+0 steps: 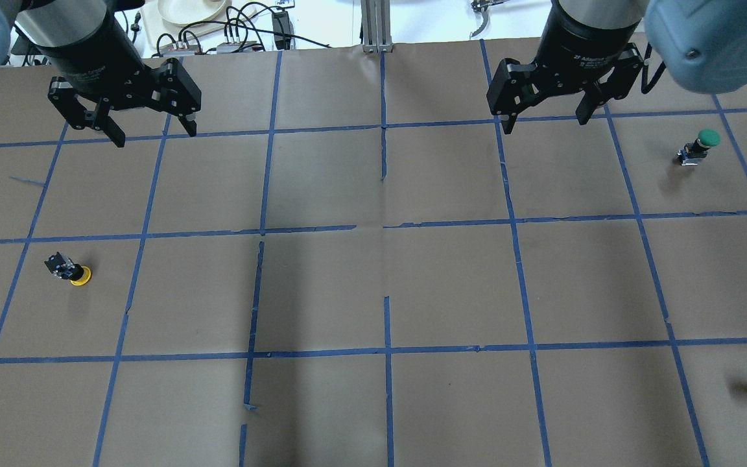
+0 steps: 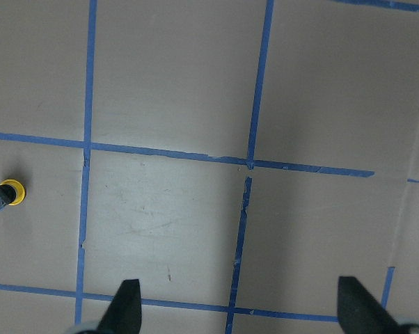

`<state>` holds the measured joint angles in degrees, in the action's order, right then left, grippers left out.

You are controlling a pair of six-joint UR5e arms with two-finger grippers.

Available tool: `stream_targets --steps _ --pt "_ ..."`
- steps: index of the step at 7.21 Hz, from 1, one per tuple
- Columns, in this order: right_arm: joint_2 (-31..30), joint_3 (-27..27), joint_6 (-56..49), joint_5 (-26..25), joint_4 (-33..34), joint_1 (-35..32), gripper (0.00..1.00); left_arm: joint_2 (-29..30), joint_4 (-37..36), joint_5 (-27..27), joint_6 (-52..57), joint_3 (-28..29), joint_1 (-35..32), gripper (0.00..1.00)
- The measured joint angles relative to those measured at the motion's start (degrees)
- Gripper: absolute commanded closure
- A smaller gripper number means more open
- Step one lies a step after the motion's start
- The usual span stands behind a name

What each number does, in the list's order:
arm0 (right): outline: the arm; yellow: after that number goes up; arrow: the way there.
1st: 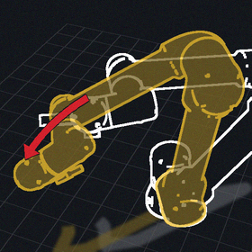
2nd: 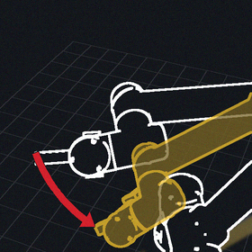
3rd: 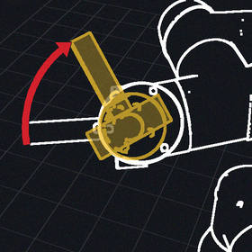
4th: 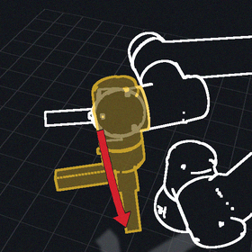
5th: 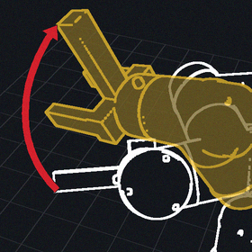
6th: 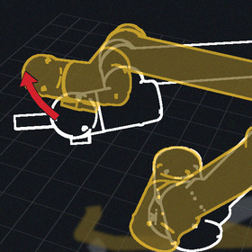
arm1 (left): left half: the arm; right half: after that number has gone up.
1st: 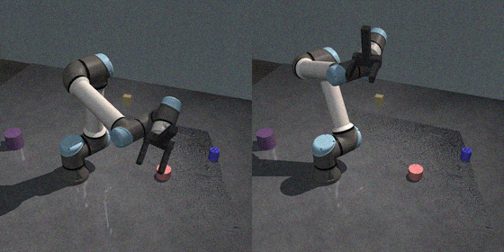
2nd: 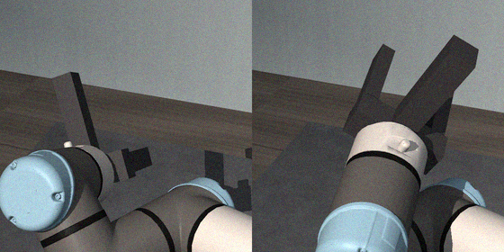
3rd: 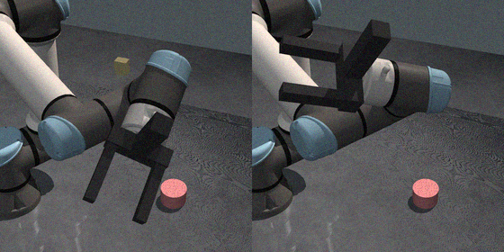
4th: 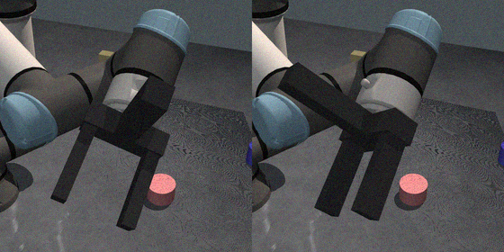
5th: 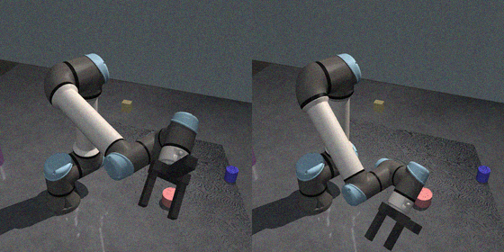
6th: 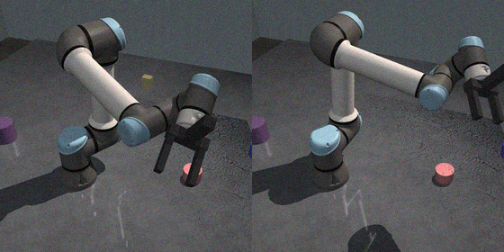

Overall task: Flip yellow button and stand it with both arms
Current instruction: 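Move the left gripper down to the yellow-capped button lying on its side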

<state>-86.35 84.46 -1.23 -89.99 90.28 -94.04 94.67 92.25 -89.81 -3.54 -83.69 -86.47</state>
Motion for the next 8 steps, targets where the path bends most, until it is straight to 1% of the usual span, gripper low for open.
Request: stream_targets --steps 2,4,5,8 --pt "0.0 0.0 0.0 0.0 0.0 0.0 0.0 -0.8 -0.1 -0.1 0.6 -0.7 -0.1 0.0" --pt "0.0 0.0 0.0 0.0 0.0 0.0 0.0 -0.7 0.1 -1.2 7.7 -2.1 2.2 0.0" --pt "0.0 0.0 -0.1 0.0 0.0 0.0 0.0 -0.4 -1.1 -2.3 13.2 -4.4 5.3 0.0" --pt "0.0 0.0 -0.1 0.0 0.1 0.0 0.0 -0.1 -13.4 -3.3 31.6 -16.7 16.6 0.01"
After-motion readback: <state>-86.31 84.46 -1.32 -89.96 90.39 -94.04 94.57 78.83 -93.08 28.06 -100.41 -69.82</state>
